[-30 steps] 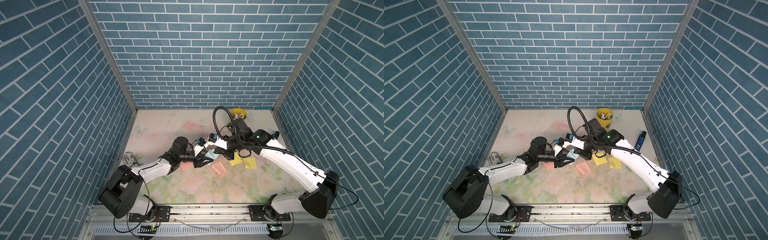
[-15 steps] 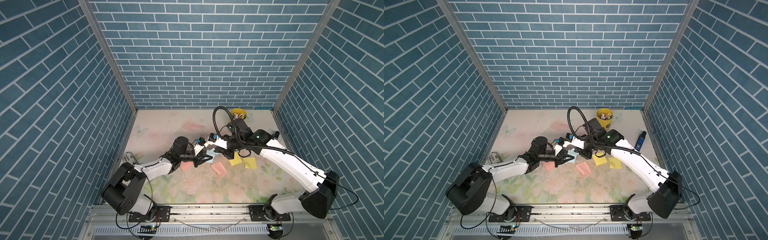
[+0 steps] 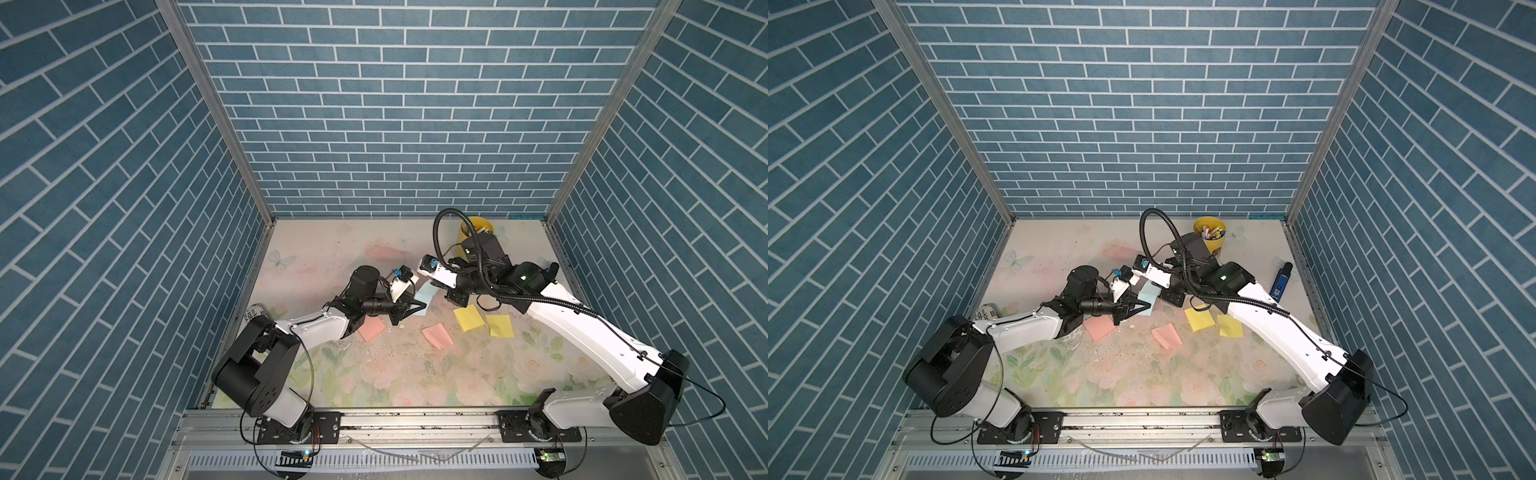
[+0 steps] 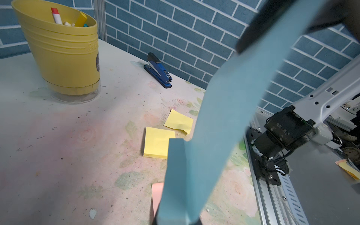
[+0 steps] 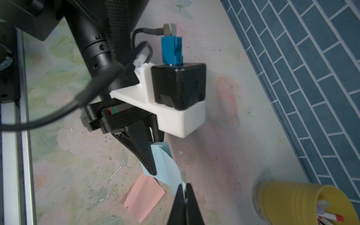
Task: Tear off pages from different memo pads
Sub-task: Tear off the paper from the memo pad, then place the memo pad at the center of the board.
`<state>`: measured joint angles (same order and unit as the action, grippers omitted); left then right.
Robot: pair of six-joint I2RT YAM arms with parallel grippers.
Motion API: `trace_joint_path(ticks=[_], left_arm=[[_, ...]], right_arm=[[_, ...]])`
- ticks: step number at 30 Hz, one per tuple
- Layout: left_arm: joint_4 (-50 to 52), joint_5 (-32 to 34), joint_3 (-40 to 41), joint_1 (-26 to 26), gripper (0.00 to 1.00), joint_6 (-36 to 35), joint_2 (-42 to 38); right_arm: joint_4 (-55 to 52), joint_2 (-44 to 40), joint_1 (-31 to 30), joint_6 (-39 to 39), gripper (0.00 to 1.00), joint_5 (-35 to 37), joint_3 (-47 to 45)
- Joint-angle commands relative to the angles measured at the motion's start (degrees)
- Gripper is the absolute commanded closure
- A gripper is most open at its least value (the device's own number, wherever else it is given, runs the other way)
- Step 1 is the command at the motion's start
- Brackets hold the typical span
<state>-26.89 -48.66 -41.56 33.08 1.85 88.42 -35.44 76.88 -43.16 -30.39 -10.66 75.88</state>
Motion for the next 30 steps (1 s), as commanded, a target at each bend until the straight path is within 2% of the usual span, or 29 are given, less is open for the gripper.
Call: trace_joint_path(ticks=[1,6,9,15,22,26,30], left_arm=[[2.53,0.75,-0.53,-0.38,1.0,2.9,2.11],[5.63,1.8,-1.85,-0.38,1.0,7.06,4.29],[13.82,5.69,-5.52,-0.34,1.0,10.18,6.39],[38.39,12.36,-17.61,-0.36,0.97,14.23,14.94],[46.3,16.43,-23.38,-0.38,0.96,15.16,20.42],[49.91,18.36,-25.94,-0.33,0.86,15.16,22.0],[53.81,22.94,-26.64,-0.33,0.65,14.52,21.42]], right_arm=[[5.72,-2.22,1.26,2.23,1.0,4.53,-1.55],[8.82,-2.79,1.84,4.42,1.0,6.71,-2.71],[9.19,-2.36,1.94,5.34,1.0,7.7,-3.22],[11.62,-2.15,1.94,7.41,1.0,6.64,-5.17],[12.62,-2.44,1.92,8.85,1.0,5.93,-6.14],[13.3,-2.7,1.89,9.88,1.0,6.17,-7.26],[12.84,-2.87,1.98,11.46,1.0,6.55,-7.82]])
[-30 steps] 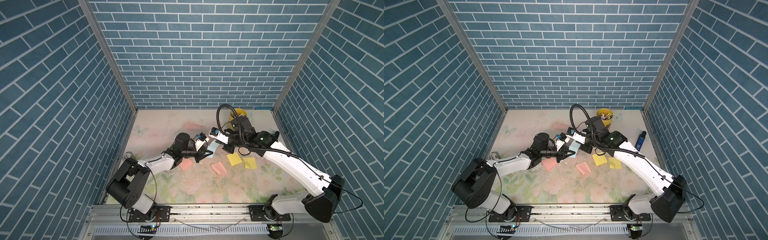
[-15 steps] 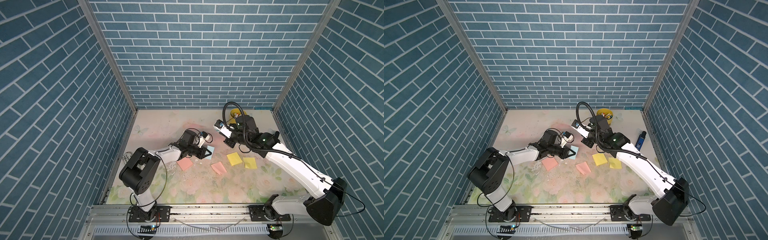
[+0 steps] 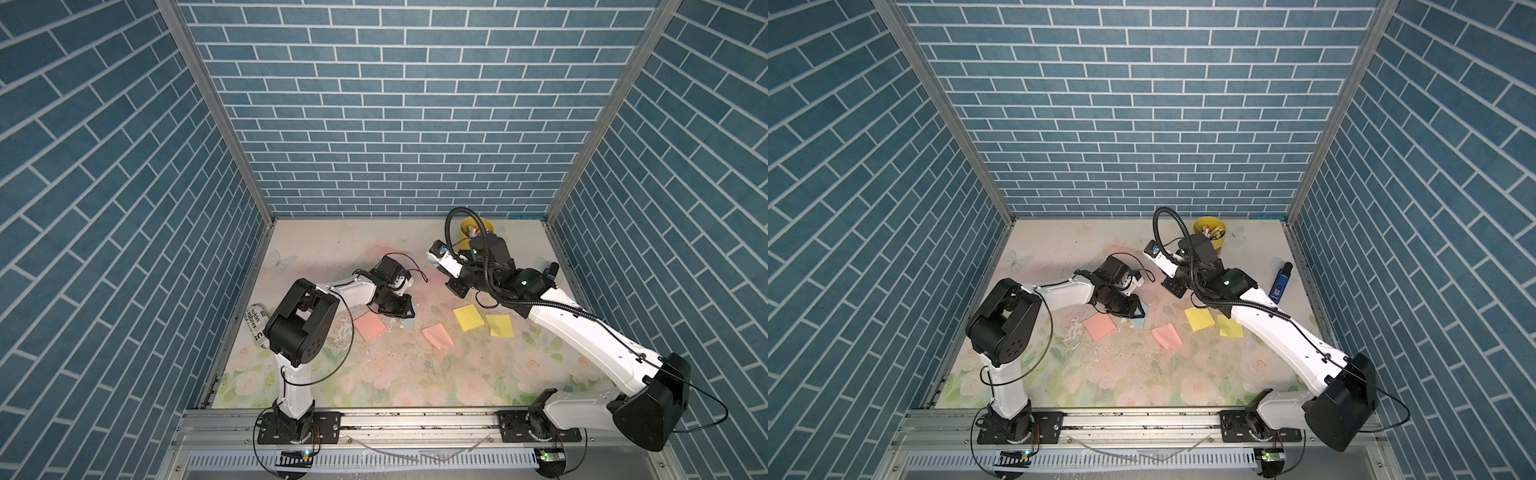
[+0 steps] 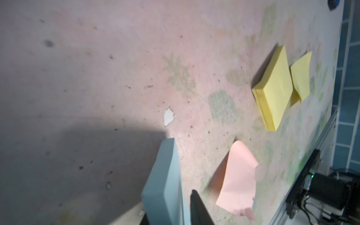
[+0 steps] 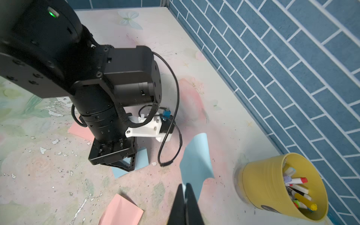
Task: Tear off pages from different memo pads
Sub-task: Place the memo pad at the center of the board, then place the paper at the center of the board.
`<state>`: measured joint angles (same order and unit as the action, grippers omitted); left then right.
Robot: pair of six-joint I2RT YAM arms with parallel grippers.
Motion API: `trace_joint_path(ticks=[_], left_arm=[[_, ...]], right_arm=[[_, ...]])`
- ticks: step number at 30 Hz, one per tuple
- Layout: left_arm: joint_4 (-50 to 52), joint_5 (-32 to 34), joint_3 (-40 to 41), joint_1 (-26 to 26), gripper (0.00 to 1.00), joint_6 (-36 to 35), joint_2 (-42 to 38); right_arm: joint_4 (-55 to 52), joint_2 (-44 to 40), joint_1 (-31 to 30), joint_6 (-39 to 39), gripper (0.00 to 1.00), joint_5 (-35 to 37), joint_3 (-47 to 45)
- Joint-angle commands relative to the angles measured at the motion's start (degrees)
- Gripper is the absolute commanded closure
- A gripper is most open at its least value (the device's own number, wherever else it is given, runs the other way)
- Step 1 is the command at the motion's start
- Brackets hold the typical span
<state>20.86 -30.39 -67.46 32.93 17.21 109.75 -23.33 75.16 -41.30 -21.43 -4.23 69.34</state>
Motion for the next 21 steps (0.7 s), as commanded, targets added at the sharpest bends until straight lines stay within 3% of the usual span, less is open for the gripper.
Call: trace_joint_path(ticks=[1,8,13,19,21], left_arm=[[6.89,5.91,-0.87,-0.16,0.62,-1.22,-0.28],[8.69,9.35,-1.04,-0.17,0.47,-2.59,-3.58],[8.95,8.91,-1.36,-0.22,0.44,-3.08,-8.27],[6.21,8.34,1.68,-0.22,0.44,-3.62,-17.09],[5.02,9.33,4.09,-0.19,0.43,-4.1,-20.41]], right_arm=[[0.68,-1.2,0.06,2.9,1.0,0.18,-1.49],[-3.39,-0.5,0.17,9.8,1.0,3.53,-2.07],[-10.16,-1.25,0.66,18.6,1.0,7.45,-4.35],[-22.89,-2.21,0.8,34.59,1.0,10.75,-10.4],[-26.96,-1.9,-0.23,38.91,1.0,16.35,-13.72]])
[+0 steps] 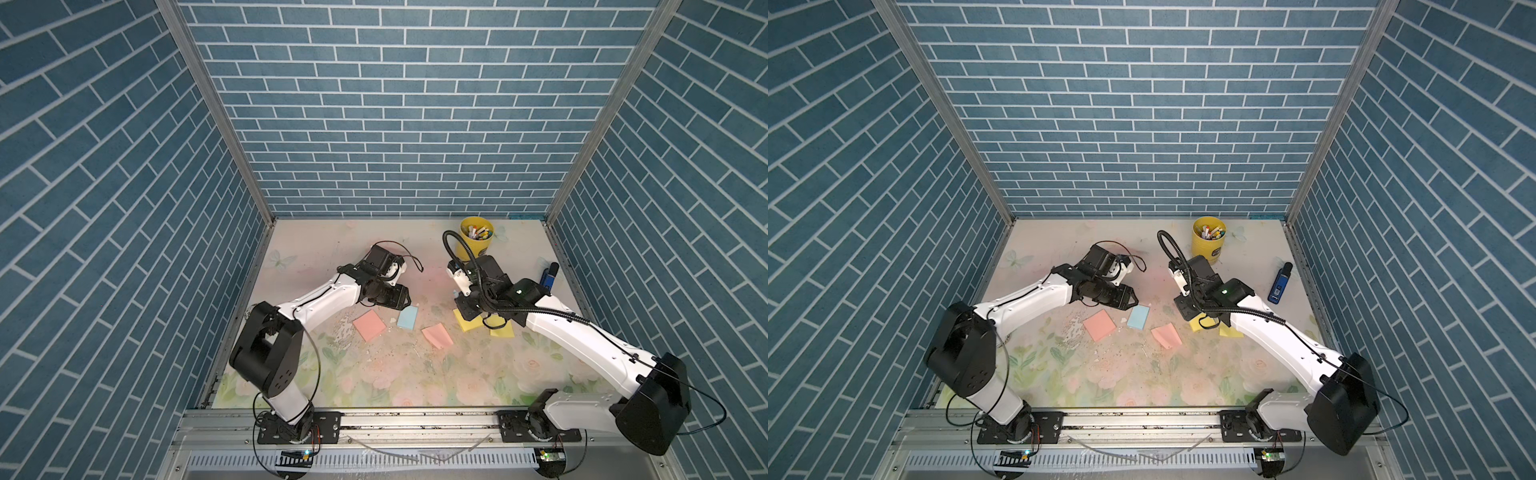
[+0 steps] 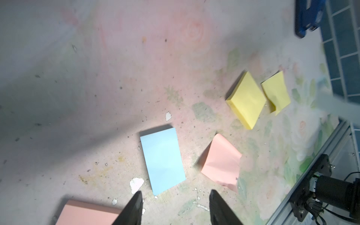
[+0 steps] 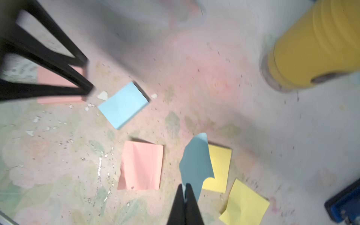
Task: Tear off pages from different memo pads
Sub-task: Place the paper at the center of the board.
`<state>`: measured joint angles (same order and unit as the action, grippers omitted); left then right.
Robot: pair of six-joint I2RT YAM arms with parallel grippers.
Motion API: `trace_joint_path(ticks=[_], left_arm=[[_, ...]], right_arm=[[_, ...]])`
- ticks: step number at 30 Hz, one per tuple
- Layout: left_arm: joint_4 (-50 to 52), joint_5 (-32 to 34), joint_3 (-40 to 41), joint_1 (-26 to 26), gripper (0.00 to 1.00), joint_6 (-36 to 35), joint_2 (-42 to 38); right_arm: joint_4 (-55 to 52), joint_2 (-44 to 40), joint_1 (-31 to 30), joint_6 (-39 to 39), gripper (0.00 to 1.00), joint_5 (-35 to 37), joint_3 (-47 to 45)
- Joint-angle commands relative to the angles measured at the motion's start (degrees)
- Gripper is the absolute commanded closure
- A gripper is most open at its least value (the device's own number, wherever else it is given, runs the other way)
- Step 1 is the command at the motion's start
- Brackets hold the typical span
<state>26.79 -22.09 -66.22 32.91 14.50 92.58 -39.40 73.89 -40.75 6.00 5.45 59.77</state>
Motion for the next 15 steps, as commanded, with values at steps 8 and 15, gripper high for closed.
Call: trace_joint_path(ticks=[8,15], left_arm=[[-3.71,1.68,8.91,-0.23,0.43,-2.01,-10.99],[-4.63,2.57,12.61,-0.31,0.43,-1.83,-14.68]], right_arm=[[-12.61,-0.29,-1.8,25.45,1.0,8.96,-12.02],[-7.27,5.1,-6.44,29.26,1.0,8.49,-17.5]])
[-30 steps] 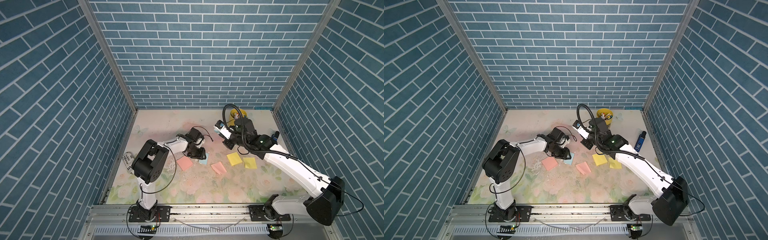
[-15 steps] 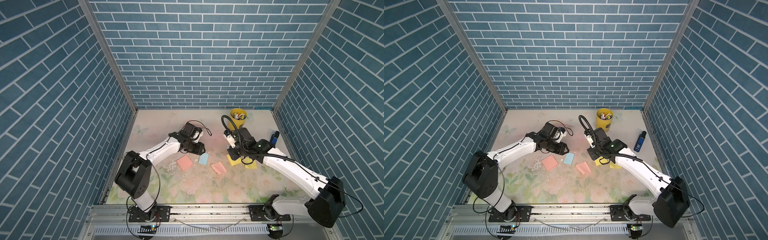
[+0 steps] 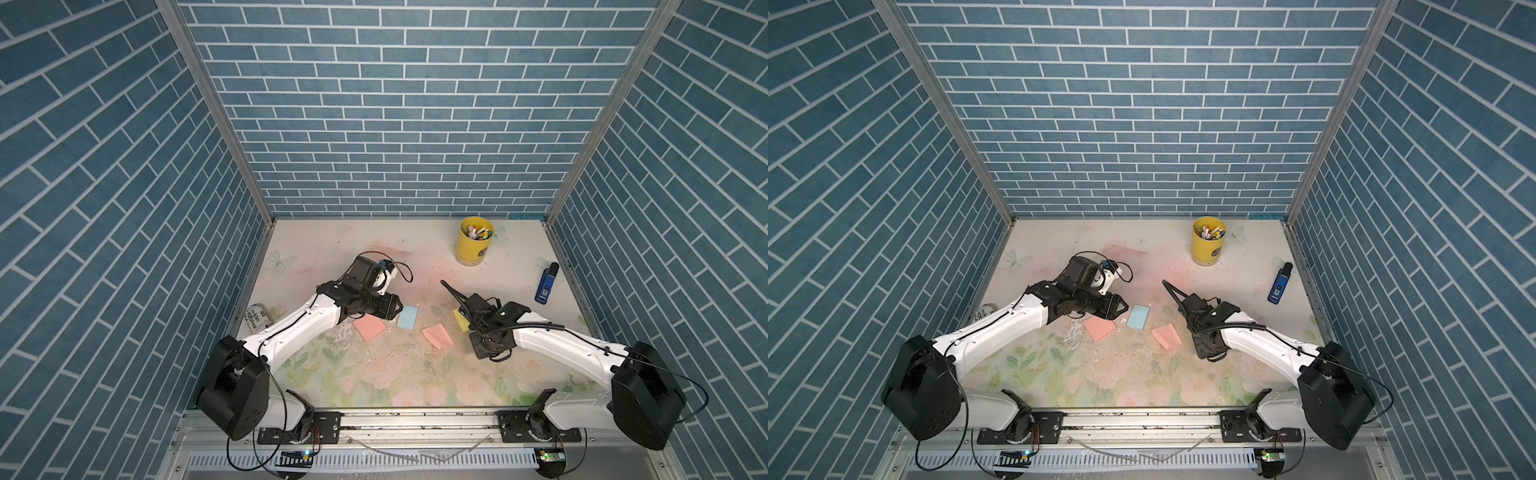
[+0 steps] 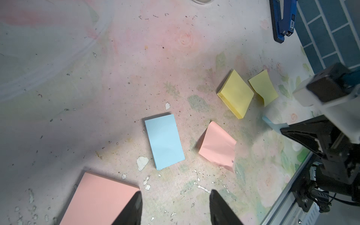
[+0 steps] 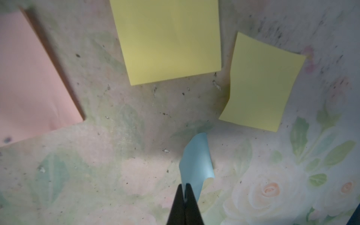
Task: Tear off pages from different memo pads
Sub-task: Place the paper at the center of the board, then reset both arms
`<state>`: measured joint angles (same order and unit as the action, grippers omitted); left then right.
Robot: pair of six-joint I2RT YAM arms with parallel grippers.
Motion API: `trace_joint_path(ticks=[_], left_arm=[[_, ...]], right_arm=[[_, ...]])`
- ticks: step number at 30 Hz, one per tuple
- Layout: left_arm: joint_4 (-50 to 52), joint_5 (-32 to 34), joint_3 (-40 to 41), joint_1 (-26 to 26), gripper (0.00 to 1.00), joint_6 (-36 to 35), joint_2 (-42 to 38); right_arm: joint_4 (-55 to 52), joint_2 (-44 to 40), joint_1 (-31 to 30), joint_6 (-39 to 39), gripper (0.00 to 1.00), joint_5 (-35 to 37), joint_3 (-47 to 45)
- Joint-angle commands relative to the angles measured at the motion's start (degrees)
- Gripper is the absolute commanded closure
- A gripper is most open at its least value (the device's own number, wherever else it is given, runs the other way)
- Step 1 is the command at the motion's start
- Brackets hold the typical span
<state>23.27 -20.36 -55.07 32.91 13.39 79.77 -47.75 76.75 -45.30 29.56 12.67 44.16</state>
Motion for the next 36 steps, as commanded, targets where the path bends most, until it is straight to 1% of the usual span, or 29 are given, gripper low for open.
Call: trace_joint_path(ticks=[1,2,3,6,9,12,13,15,17,19,21,22,23,24,25,26,27,28,29,31,33,35,36], left_arm=[[-1.28,0.76,1.92,-0.3,0.43,-0.64,-2.59],[-1.52,0.71,2.44,-0.36,0.43,-0.54,-3.09],[-1.62,0.81,2.89,-0.37,0.43,-0.56,-3.66],[-1.39,1.43,3.47,-0.37,0.43,-0.55,-5.17],[-1.12,2.0,3.65,-0.38,0.43,-0.4,-6.4],[-1.76,2.37,4.75,-0.32,0.43,0.53,-8.06],[-1.91,2.72,5.13,-0.32,0.43,0.76,-8.77],[-2.08,4.37,6.12,-0.34,0.43,1.33,-10.86],[-2.73,6.56,7.23,-0.47,0.43,1.66,-13.51],[-4.81,10.45,9.32,-0.47,0.43,1.64,-16.88],[-10.14,17.1,13.34,-0.43,0.43,0.37,-21.67],[-13.8,20.92,15.47,-0.45,0.42,-1.21,-24.01],[-19.41,26.19,19.74,-0.47,0.4,-3.72,-26.75],[-26.53,33.09,24.19,-0.47,0.38,-6.63,-29.08],[-33.22,39.36,28.08,-0.47,0.35,-8.73,-30.56],[-40.91,48.15,32.16,-0.58,0.3,-11.5,-31.37],[-48.39,55.91,35.18,-1.04,0.28,-14.77,-30.84],[-51.68,61.52,36.39,-1.85,0.27,-16.95,-29.74],[-53.29,65.63,37.01,-3.55,0.26,-19.25,-27.88],[-56.83,68.04,38.37,-7.76,0.25,-21.38,-23.2],[-65.26,68.51,41.16,-11.84,0.24,-21.71,-17.46],[-72.93,66.7,42.95,-13.96,0.24,-21.65,-11.71],[-76.99,65.05,43.08,-14.73,0.23,-22.58,-8.2]], right_arm=[[1.66,2.67,-2.37,6.21,1.0,0.82,-2.39],[2.23,3.05,-2.74,6.74,1.0,-0.15,-3.0],[2.91,2.95,-2.86,6.99,0.97,-1.42,-3.5],[5.09,0.34,-2.95,6.93,0.77,-6.3,-4.73],[7.59,-2.56,-2.42,6.86,0.63,-14.27,-5.85],[11.55,-6.14,0.44,8.32,0.56,-24.4,-8.04],[11.61,-7.73,1.24,8.66,0.53,-25.88,-8.14],[9.11,-12.2,3.61,8.53,0.52,-27.53,-5.86],[6.7,-16.69,6.84,7.76,0.52,-26.98,-2.83],[5.91,-19.7,10.98,6.57,0.52,-22.18,-0.09],[8.47,-22.13,14.69,4.64,0.53,-10.89,0.84],[11.44,-22.71,15.76,3.12,0.53,-5.85,0.4],[15.58,-22.96,16.91,0.81,0.51,0.83,-0.71],[21.19,-22.81,18.19,-1.4,0.49,8.74,-2.85],[27.76,-22.55,19.43,-4.41,0.47,14.25,-5.35],[36.98,-21.87,20.98,-9.71,0.44,18.91,-8.94],[46.15,-20.49,22.68,-14.78,0.42,23.99,-12.35],[52.7,-18.75,24.72,-17.94,0.42,28.07,-14.5],[58.17,-16.33,27.68,-20.41,0.41,31.18,-15.92],[63.84,-12.03,33.77,-20.32,0.4,34.67,-17.46],[69.51,-8.37,39.13,-19.09,0.39,32.5,-20.03],[75.19,-4.97,41.15,-19.57,0.39,31.73,-22.0],[77.23,-3.32,41.43,-20.47,0.38,32.86,-21.77]])
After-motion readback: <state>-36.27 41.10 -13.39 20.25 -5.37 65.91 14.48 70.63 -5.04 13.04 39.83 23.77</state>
